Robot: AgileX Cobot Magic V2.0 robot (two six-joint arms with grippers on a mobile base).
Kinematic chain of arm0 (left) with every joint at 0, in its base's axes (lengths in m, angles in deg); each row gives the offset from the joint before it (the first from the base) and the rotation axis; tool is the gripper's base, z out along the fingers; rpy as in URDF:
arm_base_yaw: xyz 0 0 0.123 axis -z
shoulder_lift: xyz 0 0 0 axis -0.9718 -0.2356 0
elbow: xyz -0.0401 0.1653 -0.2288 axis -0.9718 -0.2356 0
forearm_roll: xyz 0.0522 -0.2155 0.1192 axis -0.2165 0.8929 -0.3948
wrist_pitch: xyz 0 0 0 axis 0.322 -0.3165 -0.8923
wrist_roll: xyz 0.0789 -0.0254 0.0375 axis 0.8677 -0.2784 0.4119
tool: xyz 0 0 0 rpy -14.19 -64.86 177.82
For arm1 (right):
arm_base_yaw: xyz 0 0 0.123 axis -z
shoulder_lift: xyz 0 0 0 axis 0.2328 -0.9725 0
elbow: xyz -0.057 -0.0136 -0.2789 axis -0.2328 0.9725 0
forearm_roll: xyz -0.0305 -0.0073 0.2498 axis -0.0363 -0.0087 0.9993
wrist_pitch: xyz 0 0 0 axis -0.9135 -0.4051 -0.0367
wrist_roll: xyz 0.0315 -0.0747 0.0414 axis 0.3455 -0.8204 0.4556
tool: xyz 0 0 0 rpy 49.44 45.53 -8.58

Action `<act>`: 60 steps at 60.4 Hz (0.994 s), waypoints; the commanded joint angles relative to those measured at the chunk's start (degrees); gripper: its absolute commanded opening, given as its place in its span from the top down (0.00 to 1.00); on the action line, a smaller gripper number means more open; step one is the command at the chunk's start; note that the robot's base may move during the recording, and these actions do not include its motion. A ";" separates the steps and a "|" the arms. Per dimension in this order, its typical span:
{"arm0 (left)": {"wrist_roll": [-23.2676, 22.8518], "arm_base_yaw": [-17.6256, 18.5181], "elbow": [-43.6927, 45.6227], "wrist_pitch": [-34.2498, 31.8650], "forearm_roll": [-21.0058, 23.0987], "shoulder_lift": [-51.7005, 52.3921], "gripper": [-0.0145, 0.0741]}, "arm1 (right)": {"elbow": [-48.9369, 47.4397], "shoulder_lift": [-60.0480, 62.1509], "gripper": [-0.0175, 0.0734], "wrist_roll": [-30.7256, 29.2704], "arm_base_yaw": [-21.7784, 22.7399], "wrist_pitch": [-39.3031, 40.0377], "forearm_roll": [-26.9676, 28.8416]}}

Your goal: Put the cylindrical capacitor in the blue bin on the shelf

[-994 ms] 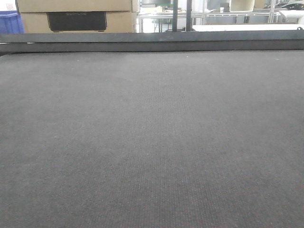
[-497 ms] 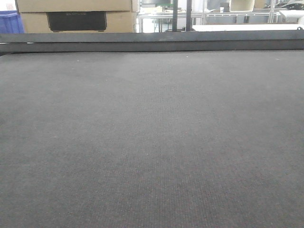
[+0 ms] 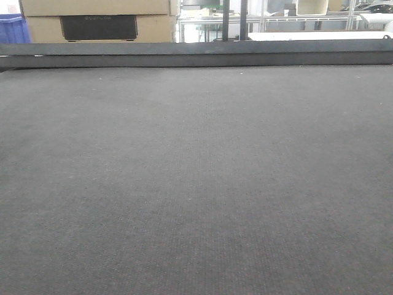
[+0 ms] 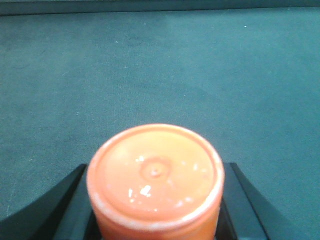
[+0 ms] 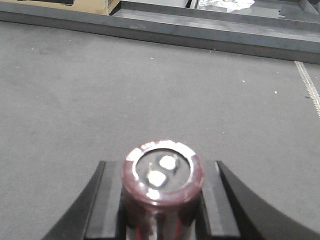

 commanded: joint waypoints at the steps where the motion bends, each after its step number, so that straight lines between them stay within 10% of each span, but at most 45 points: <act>1: 0.03 0.37 0.01 -1.36 0.41 0.17 0.96 | -0.49 0.26 0.92 0.04 -0.14 1.01 -0.30; 60: 0.03 0.37 0.01 -1.36 0.41 0.17 0.96 | -0.49 0.16 0.92 0.04 -0.14 0.99 -0.30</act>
